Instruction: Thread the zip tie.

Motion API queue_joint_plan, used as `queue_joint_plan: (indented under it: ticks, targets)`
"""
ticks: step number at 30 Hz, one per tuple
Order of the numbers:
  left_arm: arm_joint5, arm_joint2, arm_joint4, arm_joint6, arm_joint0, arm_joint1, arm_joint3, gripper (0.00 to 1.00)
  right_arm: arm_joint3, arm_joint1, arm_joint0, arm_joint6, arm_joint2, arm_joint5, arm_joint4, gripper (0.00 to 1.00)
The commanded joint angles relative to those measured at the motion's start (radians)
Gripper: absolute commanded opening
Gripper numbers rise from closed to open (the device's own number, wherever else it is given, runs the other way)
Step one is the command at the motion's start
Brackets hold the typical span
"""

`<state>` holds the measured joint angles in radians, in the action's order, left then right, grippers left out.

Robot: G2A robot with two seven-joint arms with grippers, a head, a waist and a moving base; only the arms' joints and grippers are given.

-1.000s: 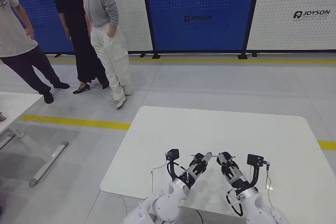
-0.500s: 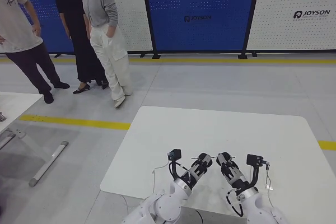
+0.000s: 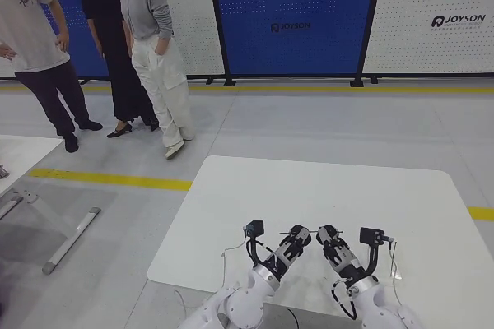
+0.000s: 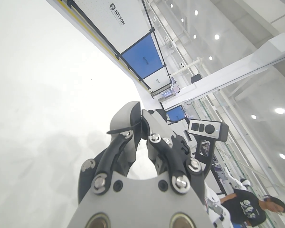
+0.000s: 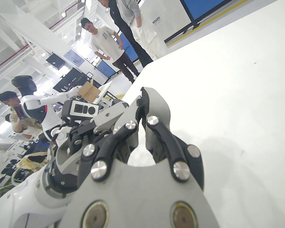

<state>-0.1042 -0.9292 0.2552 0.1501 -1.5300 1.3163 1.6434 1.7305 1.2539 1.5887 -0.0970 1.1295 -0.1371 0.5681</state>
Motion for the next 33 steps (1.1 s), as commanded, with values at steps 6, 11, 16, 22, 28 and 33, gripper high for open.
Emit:
queue_joint_plan:
  ticks: [6, 11, 16, 22, 28, 33]
  targets:
    - [0.046, -0.001, 0.045, -0.001, 0.001, -0.001, -0.001, 0.00, 0.005, -0.003, 0.008, -0.018, 0.022, -0.031, -0.024, 0.00]
    - [0.053, 0.003, 0.055, 0.003, 0.001, 0.000, 0.002, 0.00, -0.003, -0.003, 0.005, -0.028, 0.026, -0.011, -0.014, 0.00]
    - [0.040, -0.002, 0.046, -0.010, -0.004, -0.002, 0.008, 0.00, -0.005, -0.002, 0.000, -0.036, 0.020, -0.002, -0.012, 0.00]
    - [0.022, -0.005, 0.035, -0.024, -0.011, -0.003, 0.015, 0.00, -0.008, -0.002, -0.005, -0.046, 0.016, -0.007, -0.001, 0.00]
    - [0.022, -0.009, 0.040, -0.029, -0.013, -0.004, 0.016, 0.00, -0.014, -0.002, -0.008, -0.058, 0.019, -0.028, -0.013, 0.00]
    - [0.014, -0.007, 0.040, -0.037, -0.015, -0.005, 0.020, 0.00, -0.019, -0.002, -0.010, -0.063, 0.023, -0.030, -0.020, 0.00]
